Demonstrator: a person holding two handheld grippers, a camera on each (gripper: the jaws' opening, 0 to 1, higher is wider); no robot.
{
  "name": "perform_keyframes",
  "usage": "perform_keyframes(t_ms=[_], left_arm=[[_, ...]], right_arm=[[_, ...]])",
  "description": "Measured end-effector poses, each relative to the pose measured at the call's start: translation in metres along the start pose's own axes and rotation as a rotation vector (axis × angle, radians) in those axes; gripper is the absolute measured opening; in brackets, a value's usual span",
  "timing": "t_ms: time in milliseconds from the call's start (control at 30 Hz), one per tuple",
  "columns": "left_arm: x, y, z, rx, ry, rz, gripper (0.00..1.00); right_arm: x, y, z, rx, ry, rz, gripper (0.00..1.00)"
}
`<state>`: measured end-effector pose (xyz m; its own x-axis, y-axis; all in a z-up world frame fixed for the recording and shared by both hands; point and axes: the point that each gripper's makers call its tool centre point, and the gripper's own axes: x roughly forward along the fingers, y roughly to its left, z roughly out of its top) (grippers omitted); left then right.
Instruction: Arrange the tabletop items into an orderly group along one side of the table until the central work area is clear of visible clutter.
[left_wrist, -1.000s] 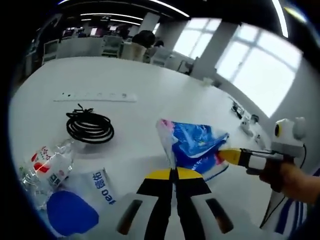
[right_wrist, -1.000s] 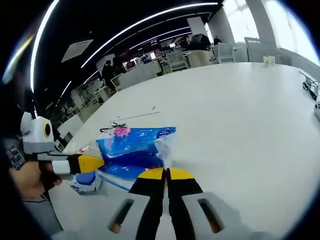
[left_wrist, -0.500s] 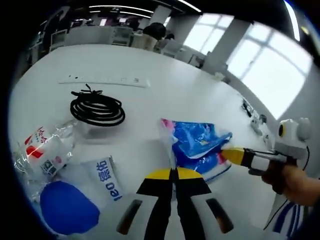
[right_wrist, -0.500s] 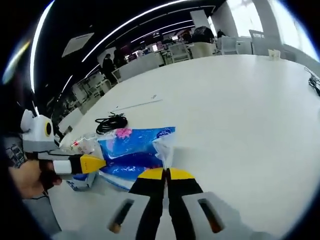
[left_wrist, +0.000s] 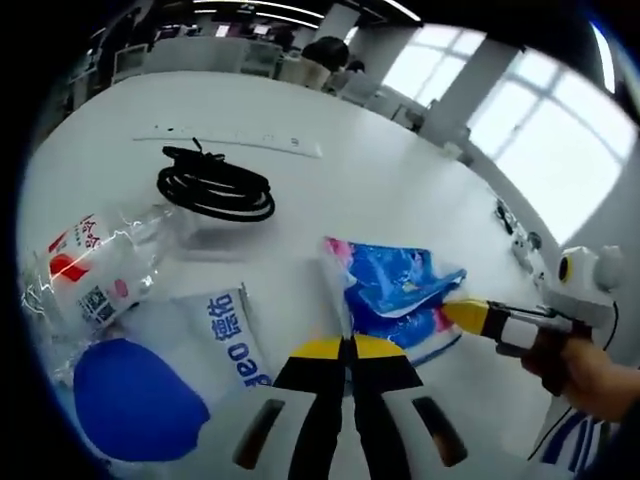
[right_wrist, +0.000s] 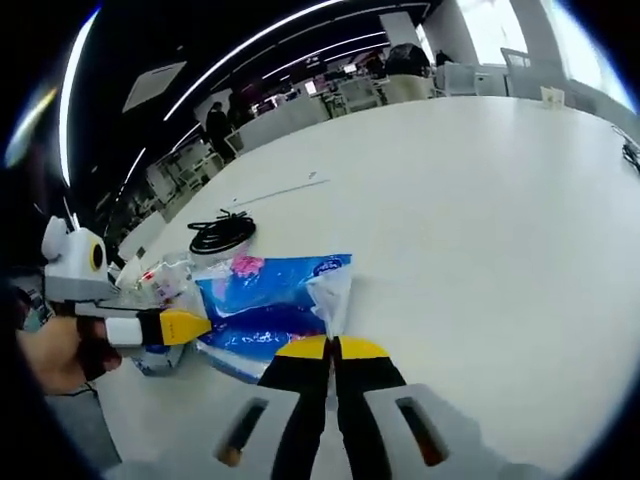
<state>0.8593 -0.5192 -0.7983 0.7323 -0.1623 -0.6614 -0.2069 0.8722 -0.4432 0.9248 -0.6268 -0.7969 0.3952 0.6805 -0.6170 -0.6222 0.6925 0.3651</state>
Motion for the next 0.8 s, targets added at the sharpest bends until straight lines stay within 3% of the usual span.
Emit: perform_keyframes(t_ms=[200,800], left_arm=[[0.002,0.001,-0.002,0.008,0.004,0.002,0.0],[0.002,0.001,-0.01,-0.027,0.009,0.015,0.0]], right_arm=[[0.006,-0.005,-0.008,-0.006,0.012,-0.002,0.0],[0.006,-0.004,-0.009,-0.012,0.006,-0.001,0.0]])
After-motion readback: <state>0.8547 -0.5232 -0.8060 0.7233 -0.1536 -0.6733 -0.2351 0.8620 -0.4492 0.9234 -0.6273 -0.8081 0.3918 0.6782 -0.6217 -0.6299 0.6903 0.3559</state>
